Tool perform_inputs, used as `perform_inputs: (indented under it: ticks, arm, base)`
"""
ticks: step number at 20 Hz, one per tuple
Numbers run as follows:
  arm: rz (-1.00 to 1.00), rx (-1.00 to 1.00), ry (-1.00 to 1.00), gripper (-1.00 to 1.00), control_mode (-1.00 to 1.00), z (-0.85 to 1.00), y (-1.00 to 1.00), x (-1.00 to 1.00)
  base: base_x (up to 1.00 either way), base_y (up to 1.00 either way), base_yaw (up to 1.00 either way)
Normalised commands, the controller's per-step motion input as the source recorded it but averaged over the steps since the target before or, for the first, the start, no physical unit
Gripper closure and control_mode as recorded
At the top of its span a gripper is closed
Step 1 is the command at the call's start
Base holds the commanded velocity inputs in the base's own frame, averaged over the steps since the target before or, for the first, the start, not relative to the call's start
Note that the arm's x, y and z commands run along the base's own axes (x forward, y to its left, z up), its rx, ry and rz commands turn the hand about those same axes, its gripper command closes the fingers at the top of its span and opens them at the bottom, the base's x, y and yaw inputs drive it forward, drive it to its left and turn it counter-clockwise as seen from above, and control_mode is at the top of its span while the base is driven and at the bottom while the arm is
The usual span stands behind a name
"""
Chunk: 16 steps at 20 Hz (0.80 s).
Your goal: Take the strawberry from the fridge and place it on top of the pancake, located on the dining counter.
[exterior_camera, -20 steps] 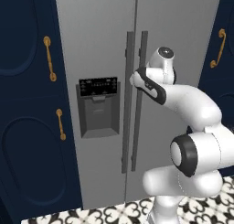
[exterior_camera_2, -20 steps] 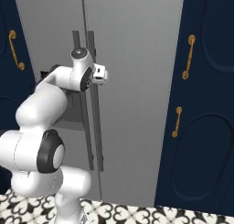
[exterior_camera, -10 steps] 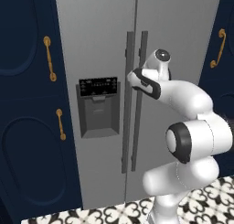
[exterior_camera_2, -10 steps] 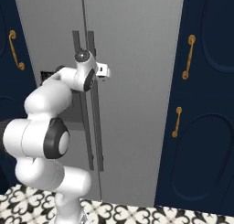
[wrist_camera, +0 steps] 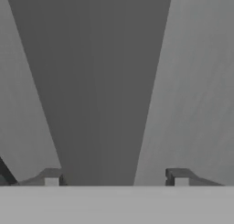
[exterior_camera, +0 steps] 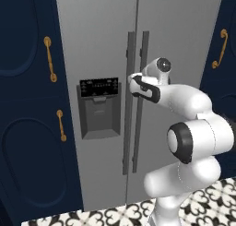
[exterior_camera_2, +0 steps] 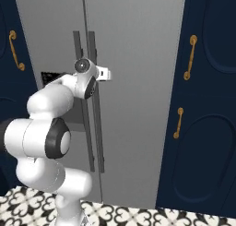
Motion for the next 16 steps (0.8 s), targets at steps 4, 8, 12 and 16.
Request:
perform_inputs:
  ticks: [4, 8, 12, 16]
  arm:
    - [0.0, 0.0, 0.0, 1.0, -1.0, -0.01, 0.0, 0.11]
    - [0.0, 0.04, 0.0, 1.0, -1.0, -0.01, -0.24, -0.29]
    - [0.0, 0.12, 0.0, 1.0, -1.0, 0.0, -0.51, -0.87]
    - [0.0, 0.13, 0.0, 1.0, -1.0, 0.0, -0.75, -0.96]
  base:
    - [0.0, 0.0, 0.0]
    - [0.0, 0.0, 0.0]
    - [0.0, 0.0, 0.0]
    - [0.0, 0.0, 0.0]
